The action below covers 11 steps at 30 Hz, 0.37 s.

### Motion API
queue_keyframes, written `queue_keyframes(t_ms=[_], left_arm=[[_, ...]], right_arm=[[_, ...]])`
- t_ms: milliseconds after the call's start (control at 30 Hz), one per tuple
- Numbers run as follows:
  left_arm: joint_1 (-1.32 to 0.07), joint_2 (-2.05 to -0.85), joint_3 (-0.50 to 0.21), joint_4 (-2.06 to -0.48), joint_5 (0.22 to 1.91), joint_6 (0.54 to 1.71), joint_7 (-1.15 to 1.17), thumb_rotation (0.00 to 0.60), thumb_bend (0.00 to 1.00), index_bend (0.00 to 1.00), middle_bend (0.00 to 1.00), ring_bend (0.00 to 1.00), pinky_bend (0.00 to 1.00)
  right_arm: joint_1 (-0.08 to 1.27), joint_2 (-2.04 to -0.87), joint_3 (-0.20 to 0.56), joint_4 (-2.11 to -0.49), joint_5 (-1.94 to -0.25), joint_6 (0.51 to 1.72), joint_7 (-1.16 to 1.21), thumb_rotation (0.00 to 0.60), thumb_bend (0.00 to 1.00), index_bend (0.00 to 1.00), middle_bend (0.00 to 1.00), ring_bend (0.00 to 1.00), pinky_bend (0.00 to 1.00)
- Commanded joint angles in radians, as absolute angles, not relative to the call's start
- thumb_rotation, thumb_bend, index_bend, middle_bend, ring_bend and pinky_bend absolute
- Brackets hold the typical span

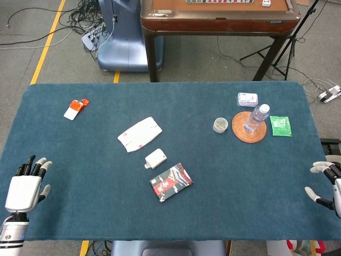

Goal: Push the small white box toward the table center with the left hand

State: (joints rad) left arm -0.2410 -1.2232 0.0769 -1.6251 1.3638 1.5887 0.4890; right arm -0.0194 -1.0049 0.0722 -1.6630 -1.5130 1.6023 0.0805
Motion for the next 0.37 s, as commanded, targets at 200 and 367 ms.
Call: queue_keyframes(t_ms=[200,367], left_arm=[[-0.224,-1.241,0.055,-1.557,1.388,1.559,0.447,0.600,0.28,0.28,0.25,0.12,0.23],[-0.218,-1.251,0.045,-1.548,1.391,1.537,0.452,0.600,0.28,0.28,0.25,0.12,0.23]], right_arm=[[-0.010,-1.007,0.072,-1.655,-1.508,1.576,0.095,0.600,0.14,0.44,0.36,0.26,0.38],[0.000,-1.010,0.072,-1.648,-1.512,1.560,0.102,0.600,0.14,0.44,0.36,0.26,0.38]])
